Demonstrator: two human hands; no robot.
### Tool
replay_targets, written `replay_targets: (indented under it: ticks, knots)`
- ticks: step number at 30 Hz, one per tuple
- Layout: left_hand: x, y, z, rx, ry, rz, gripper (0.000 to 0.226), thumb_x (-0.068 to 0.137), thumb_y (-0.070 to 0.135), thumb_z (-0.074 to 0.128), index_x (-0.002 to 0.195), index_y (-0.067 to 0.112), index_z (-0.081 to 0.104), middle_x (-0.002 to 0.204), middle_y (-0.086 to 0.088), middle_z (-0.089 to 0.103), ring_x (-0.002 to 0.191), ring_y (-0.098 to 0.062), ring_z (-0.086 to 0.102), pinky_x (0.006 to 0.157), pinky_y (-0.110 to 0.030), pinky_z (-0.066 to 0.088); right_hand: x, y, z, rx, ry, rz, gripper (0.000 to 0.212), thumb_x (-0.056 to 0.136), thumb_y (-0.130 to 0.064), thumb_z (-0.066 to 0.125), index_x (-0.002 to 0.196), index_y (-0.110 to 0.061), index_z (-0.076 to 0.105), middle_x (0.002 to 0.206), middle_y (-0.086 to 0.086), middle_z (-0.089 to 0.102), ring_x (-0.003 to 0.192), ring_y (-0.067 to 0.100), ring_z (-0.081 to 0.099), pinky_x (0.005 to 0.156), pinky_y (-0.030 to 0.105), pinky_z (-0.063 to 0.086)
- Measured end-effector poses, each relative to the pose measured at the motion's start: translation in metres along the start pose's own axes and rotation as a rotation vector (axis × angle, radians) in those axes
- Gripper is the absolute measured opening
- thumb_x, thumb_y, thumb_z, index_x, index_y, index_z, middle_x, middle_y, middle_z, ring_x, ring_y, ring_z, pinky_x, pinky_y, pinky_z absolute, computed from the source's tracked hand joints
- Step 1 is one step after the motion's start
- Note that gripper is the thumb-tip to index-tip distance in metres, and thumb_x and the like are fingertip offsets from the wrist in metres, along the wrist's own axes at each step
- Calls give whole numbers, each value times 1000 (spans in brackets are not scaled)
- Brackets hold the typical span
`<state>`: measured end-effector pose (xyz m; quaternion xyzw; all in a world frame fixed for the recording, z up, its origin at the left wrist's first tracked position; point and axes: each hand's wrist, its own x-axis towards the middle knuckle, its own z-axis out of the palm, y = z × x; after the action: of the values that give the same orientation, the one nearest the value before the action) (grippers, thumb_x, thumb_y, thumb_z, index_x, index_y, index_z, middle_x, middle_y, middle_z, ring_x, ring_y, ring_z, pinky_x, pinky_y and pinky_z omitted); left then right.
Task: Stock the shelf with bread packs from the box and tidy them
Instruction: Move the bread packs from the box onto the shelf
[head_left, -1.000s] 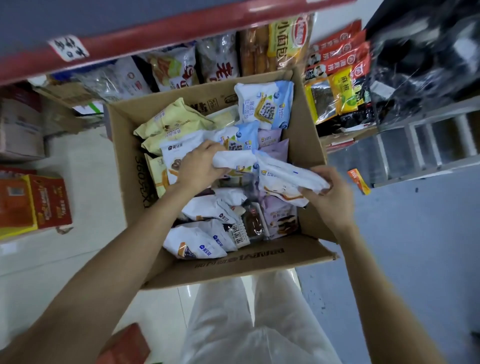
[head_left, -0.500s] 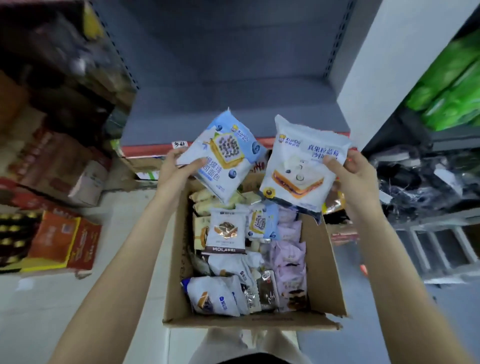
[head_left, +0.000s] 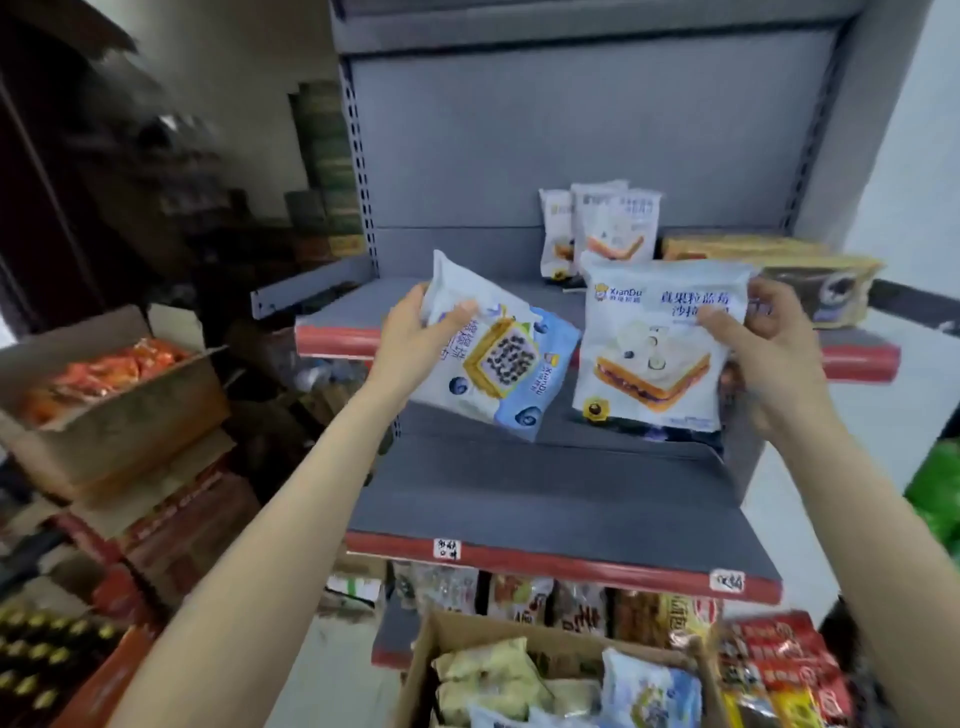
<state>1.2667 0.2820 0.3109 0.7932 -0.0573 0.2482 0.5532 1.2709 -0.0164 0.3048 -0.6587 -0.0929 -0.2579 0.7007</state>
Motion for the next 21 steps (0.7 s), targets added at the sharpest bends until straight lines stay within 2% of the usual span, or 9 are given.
replay_targets:
  ticks: [2,4,7,9,11,13,17,20,21]
  knots:
    - [19,10,-5,-13,48,29,42,83,44,67,108,11,59,107,-7,67,98,-21,64,88,-43,51,28,-10,13,27,65,-83,28,85,-15,66,103,-29,50,81,-11,68,69,5,63,60,24,51]
    - [35,15,-7,-12,112,48,42,80,48,66,100,13,58,100,-5,67,95,-23,64,84,-44,49,56,-17,28,-19,136,-199,32,84,-20,63,109,-28,45,93,-14,62,75,3,58,73,24,48]
    - [58,23,-1,46,150,108,31,88,39,64,96,10,56,88,-1,62,88,-22,60,75,-37,45,101,-19,54,-180,153,-267,39,88,-20,58,124,-17,44,92,-9,57,68,4,50,68,12,39]
    - [75,27,5,64,146,129,31,88,40,63,96,10,56,88,-3,62,86,-21,60,74,-38,46,131,-8,71,-289,140,-222,42,90,-17,56,129,-10,42,98,3,61,79,15,52,71,20,39]
    - [95,28,9,83,143,132,28,88,41,62,97,16,54,86,3,60,85,-19,59,73,-35,45,157,9,86,-346,108,-151,43,91,-17,55,131,-9,39,110,14,62,95,26,57,81,29,41]
    - [114,27,13,98,124,132,28,88,42,62,105,22,51,90,8,60,90,-16,60,75,-34,46,174,23,98,-368,83,-84,43,94,-18,52,133,-10,37,116,19,60,104,32,56,85,33,41]
    - [143,26,27,186,59,128,38,89,45,60,115,20,49,99,4,61,94,-19,60,80,-37,47,200,44,113,-330,43,37,47,96,-16,46,140,-10,29,126,18,55,111,32,54,87,30,41]
    - [161,29,41,212,-1,164,33,89,44,60,108,18,52,97,1,64,93,-21,62,78,-37,48,222,60,109,-225,6,160,70,83,-37,46,145,-21,18,138,13,47,108,27,55,79,22,51]
    - [167,30,46,217,-18,179,31,89,44,60,104,18,53,95,0,64,93,-22,62,79,-39,49,220,57,106,-175,5,156,68,85,-36,44,145,-22,18,142,12,42,111,27,54,86,28,53]
